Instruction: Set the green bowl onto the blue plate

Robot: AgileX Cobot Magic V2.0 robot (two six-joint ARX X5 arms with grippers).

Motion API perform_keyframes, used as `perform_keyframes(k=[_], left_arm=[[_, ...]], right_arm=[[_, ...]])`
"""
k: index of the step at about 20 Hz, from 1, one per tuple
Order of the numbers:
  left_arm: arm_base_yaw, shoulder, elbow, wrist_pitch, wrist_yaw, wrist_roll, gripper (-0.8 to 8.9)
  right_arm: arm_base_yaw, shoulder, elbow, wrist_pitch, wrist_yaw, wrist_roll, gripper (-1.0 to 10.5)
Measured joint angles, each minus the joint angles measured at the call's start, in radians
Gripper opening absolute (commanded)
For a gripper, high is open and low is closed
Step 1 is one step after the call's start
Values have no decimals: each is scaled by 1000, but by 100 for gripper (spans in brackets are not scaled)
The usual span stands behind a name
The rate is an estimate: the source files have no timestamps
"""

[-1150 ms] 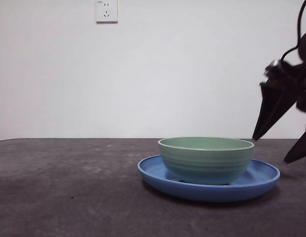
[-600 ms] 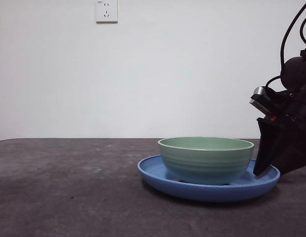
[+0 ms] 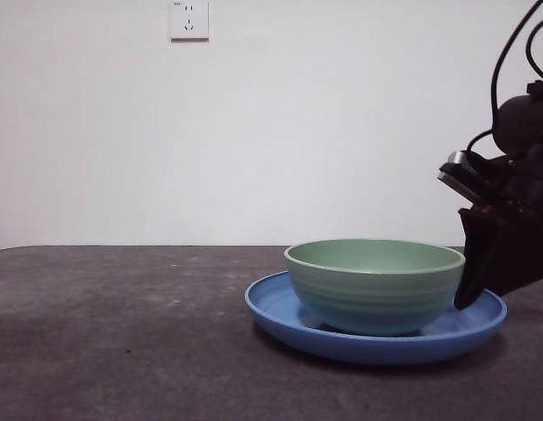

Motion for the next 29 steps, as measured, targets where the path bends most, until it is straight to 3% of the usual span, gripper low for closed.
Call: perform_keyframes(k=[7, 15, 26, 27, 29], left_arm=[[0, 0, 0, 0, 0, 0, 556], [0, 0, 0, 0, 0, 0, 556], [0, 0, 0, 0, 0, 0, 556], [0, 0, 0, 0, 0, 0, 556], [0, 0, 0, 0, 0, 0, 556]], right_arm=[[125, 0, 165, -60, 7, 84, 11], [280, 2, 195, 31, 29, 221, 11], [335, 152, 196, 73, 63, 255, 16], [334, 159, 196, 76, 63, 255, 29], [334, 162, 196, 97, 60, 255, 166]])
